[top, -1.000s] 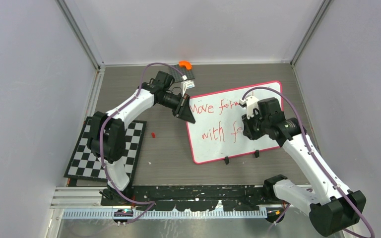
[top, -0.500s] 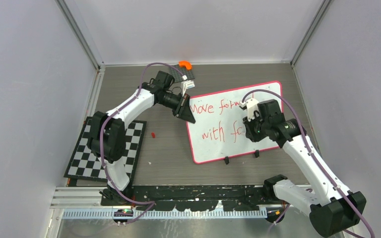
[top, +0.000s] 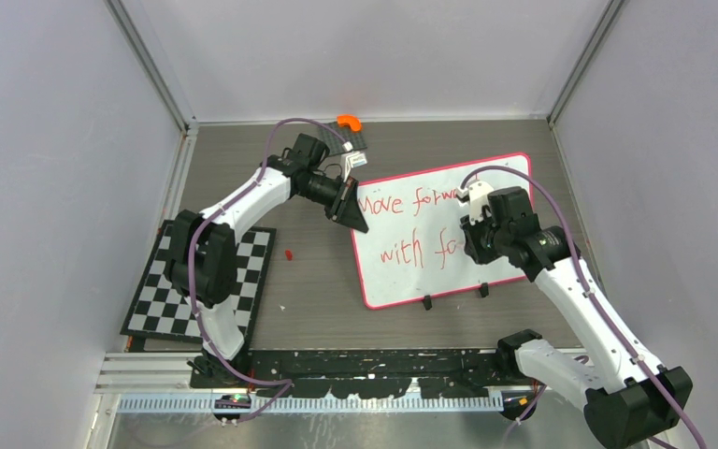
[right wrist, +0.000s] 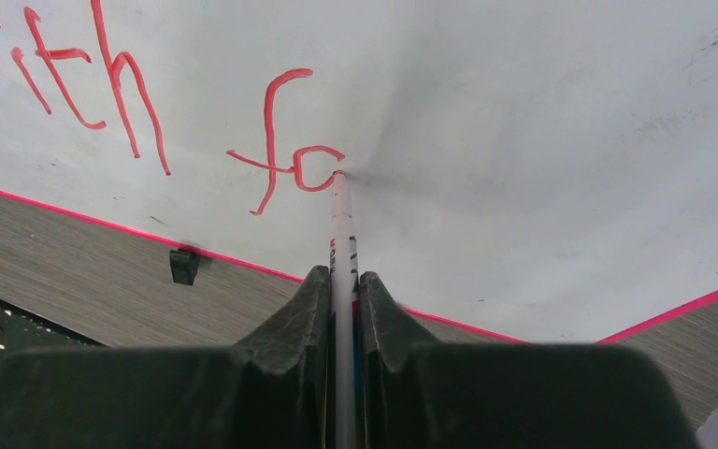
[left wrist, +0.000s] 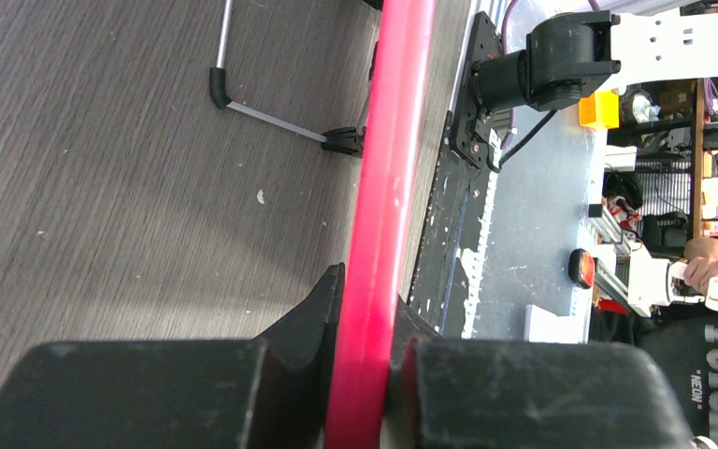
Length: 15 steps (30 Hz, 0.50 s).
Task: Write a sentence on the whiteboard
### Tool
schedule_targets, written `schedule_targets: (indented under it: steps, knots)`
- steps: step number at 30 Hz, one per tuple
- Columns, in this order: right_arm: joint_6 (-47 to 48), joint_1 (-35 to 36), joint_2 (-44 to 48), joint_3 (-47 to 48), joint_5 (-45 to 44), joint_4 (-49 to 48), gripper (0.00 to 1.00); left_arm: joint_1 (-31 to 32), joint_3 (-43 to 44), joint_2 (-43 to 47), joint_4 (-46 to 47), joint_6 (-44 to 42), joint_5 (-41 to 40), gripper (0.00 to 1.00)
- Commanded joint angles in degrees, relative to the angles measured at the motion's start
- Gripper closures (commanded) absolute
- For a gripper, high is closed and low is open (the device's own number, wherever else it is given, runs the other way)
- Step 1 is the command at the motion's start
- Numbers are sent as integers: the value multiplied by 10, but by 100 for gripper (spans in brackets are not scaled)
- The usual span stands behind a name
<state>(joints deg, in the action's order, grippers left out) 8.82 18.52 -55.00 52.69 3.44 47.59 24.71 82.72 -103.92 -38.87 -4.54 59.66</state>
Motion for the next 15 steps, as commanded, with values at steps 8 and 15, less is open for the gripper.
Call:
schedule_targets:
  steps: [8, 15]
  knots:
    - [-11, -3, -4, 27, -21, -62, 100, -5, -1, -16, -10, -1, -81, 100]
    - [0, -3, -6, 18, -14, -52, 100, -5, -3, -15, -9, -1, -81, 100]
